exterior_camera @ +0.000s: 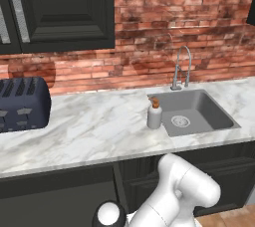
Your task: Restock the sink supplies by placing the sponge and soap dispenser on the counter and next to the sink. Make sure the soap dispenser is upright.
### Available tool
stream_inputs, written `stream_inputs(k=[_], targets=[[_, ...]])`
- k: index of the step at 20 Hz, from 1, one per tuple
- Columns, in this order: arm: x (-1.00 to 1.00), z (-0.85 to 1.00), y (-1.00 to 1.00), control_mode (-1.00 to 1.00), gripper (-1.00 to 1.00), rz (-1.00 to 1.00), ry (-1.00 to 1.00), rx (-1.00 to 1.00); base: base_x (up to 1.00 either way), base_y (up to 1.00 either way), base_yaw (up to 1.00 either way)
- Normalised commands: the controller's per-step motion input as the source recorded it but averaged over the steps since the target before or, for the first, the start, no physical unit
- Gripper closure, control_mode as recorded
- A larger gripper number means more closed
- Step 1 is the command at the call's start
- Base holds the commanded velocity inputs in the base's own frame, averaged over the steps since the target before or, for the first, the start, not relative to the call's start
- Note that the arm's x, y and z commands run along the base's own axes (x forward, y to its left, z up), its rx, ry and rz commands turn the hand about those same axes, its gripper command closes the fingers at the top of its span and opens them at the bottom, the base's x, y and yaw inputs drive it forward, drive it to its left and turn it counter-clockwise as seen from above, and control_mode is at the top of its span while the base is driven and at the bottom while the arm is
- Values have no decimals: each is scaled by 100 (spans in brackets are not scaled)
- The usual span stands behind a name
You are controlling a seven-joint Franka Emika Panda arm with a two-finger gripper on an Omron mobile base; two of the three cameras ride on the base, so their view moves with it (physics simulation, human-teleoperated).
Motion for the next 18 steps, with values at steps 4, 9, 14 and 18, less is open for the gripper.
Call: stream_inputs(k=[4,9,14,18], targets=[[-35,-41,-19,-100,-100,0,0,0,0,0,0],[-13,-13,-23,-100,100,0,0,0,0,0,0],[0,23,-36,-100,100,0,-1,0,0,0,0],[0,64,-58,-100,100,0,-5,0,0,0,0]])
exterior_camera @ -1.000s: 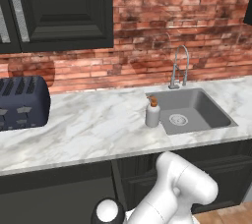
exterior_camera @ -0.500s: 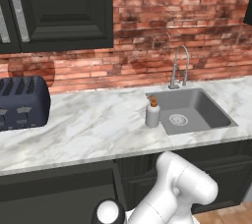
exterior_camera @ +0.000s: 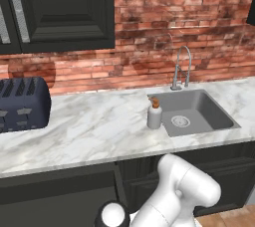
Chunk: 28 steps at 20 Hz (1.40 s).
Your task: Restock the sink supplies by placing the sponge and soap dispenser on the counter and next to the sink. Make sure the soap dispenser is upright.
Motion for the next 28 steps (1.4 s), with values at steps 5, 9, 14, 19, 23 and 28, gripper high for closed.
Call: stream_inputs(k=[5,9,14,19,23,28], targets=[[0,77,-60,-100,100,0,-8,0,0,0,0],[-2,71,-77,-100,100,0,-3,1,0,0,0],[0,67,-100,-100,100,-2,0,9,0,0,0],[0,61,-100,-100,100,-2,-4,13,0,0,0],[0,71,-100,-100,100,-3,-5,15,0,0,0],[0,74,-100,-100,100,-5,-1,18,0,0,0]])
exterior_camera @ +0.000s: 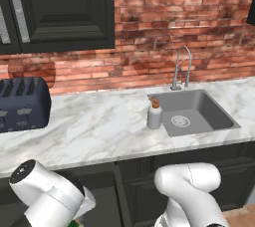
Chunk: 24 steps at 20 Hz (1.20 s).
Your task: Restock the sink supplies by placing the sponge and soap dispenser on the counter and next to the sink. Make sure the soap dispenser is upright.
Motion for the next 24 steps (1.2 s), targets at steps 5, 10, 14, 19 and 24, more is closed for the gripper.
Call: stream_inputs(k=[5,10,14,19,24], targets=[[0,86,-100,-100,100,-6,0,17,0,0,0],[3,83,-100,-100,100,-5,0,20,0,0,0],[20,82,-100,-100,100,-3,0,23,0,0,0],[36,60,-100,-100,100,-4,0,25,0,0,0],[54,32,-100,-100,100,-7,0,25,0,0,0]])
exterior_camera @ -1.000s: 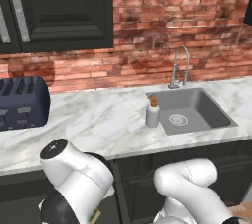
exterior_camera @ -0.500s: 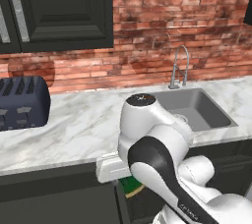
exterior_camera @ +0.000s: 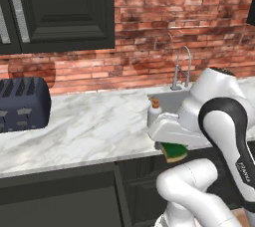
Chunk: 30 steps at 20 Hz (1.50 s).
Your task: Restock the sink supplies by placing the sponge and soap dispenser on the counter and next to the sink. Make sure the soap dispenser is upright.
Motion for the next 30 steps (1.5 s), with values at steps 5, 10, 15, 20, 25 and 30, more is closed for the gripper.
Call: stream_inputs(k=[5,10,15,20,25,30], targets=[[26,2,-92,-100,100,-4,0,12,0,0,0],[26,0,-75,-100,100,-2,0,3,0,0,0],[53,9,-50,-100,100,-15,7,0,0,0,0],[52,1,-34,-100,100,-27,13,1,0,0,0],[53,-15,-2,-100,100,-33,11,0,0,0,0],[53,-1,5,-100,100,-28,6,0,0,0,0]])
